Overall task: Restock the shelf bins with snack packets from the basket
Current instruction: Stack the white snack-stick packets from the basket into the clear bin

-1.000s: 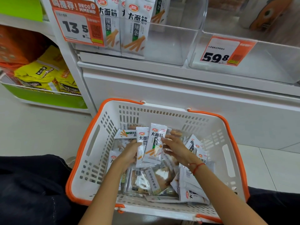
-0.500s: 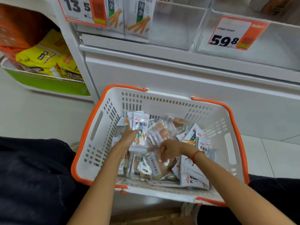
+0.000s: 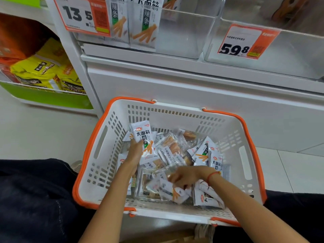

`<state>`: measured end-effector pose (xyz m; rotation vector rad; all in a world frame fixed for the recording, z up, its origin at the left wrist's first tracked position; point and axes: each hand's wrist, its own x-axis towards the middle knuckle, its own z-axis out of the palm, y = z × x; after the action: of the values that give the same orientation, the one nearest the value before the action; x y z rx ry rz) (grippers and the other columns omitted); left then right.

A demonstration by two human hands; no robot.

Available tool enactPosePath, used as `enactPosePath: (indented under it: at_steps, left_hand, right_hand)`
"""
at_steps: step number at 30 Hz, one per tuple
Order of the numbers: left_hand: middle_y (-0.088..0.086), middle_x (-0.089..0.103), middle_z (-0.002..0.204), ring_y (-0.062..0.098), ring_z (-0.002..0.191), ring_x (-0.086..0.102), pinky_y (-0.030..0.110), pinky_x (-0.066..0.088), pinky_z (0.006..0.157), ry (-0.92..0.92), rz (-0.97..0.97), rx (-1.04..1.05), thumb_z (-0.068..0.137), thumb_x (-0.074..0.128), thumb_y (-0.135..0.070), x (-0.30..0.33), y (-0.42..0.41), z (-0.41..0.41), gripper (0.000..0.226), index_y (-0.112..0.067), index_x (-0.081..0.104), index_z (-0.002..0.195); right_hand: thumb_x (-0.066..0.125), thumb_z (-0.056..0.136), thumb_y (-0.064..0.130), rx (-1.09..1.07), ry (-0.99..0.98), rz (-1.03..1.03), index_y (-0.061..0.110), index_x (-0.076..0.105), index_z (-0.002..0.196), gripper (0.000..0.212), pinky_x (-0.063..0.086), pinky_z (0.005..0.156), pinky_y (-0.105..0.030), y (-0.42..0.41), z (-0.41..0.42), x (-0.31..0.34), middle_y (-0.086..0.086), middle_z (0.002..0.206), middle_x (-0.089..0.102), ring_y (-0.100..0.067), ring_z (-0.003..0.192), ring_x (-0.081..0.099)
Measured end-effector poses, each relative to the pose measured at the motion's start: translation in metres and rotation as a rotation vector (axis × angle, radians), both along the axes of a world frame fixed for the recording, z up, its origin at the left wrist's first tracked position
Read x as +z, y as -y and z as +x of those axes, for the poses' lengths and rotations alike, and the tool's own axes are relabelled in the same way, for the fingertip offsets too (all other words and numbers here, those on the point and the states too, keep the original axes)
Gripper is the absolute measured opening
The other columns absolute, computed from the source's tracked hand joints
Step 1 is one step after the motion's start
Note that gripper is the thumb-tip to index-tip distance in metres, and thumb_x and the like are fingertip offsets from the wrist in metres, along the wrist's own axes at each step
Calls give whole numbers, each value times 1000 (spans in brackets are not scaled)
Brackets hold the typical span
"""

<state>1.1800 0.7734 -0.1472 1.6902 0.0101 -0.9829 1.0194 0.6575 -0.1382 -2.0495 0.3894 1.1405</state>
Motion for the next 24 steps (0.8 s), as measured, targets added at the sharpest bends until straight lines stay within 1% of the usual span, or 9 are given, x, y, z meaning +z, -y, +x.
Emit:
enactPosePath:
  at_steps: [3,5,9,11,14,16,19,21,24]
  left_hand:
    - [15,48,136,32,113,52,35,45,83,29,22,31,103,33,-15,0,1,4,38,-8,34,139]
    - [15,48,133,33,114,51,32,41,80,37,29,68,102,33,-12,2,1,5,37,-5,35,139]
    - [10,49,133,29,110,49,34,38,85,-35,21,60,100,37,-15,-1,9,-3,33,-6,44,131]
    - [10,42,140,27,120,44,36,35,93,-123,1,52,99,38,-22,5,16,-12,33,-9,44,129]
    - [12,37,145,29,132,36,43,29,109,-197,-24,89,99,36,-31,14,21,-20,42,-12,43,136]
    - [16,51,130,33,123,47,49,32,109,-212,-48,86,97,37,-33,15,21,-21,34,-14,57,117]
    - [18,62,99,33,89,60,47,44,94,-217,-86,61,96,42,-26,7,21,-19,23,-12,60,98]
    - [18,64,98,31,85,61,48,47,90,-233,-94,67,97,44,-23,7,20,-20,24,-9,57,111]
    - [19,58,125,35,112,56,52,42,101,-204,-33,19,91,51,-37,3,19,-21,51,-7,46,132]
  right_hand:
    - [52,97,28,-411,165,257,15,60,84,20,44,65,-20,25,0,23,-3,72,50,-12,66,50]
    - [57,93,34,-710,270,483,20,55,75,23,40,64,-22,38,-1,34,3,65,45,-9,59,41]
    - [47,99,23,-1075,420,577,17,65,97,19,49,83,-25,34,15,37,1,90,69,-12,81,61]
    - [46,99,21,-1115,429,511,13,64,94,20,50,87,-31,23,27,33,-5,93,68,-19,88,62]
    - [47,99,21,-1105,431,329,6,63,91,23,50,70,-23,6,39,27,-7,82,64,-19,76,60]
    - [50,98,18,-1135,488,222,5,64,91,20,46,59,-18,-4,45,25,-6,74,60,-16,66,55]
    - [58,93,15,-1199,630,34,4,69,96,15,47,51,-17,-14,49,18,-6,72,66,-10,58,57]
    - [64,90,18,-1204,712,-72,7,71,96,15,53,60,-26,-19,48,14,-5,74,70,-12,64,64]
    - [71,83,27,-1123,755,-293,16,75,89,13,54,71,-29,-23,45,11,3,82,71,-11,77,65]
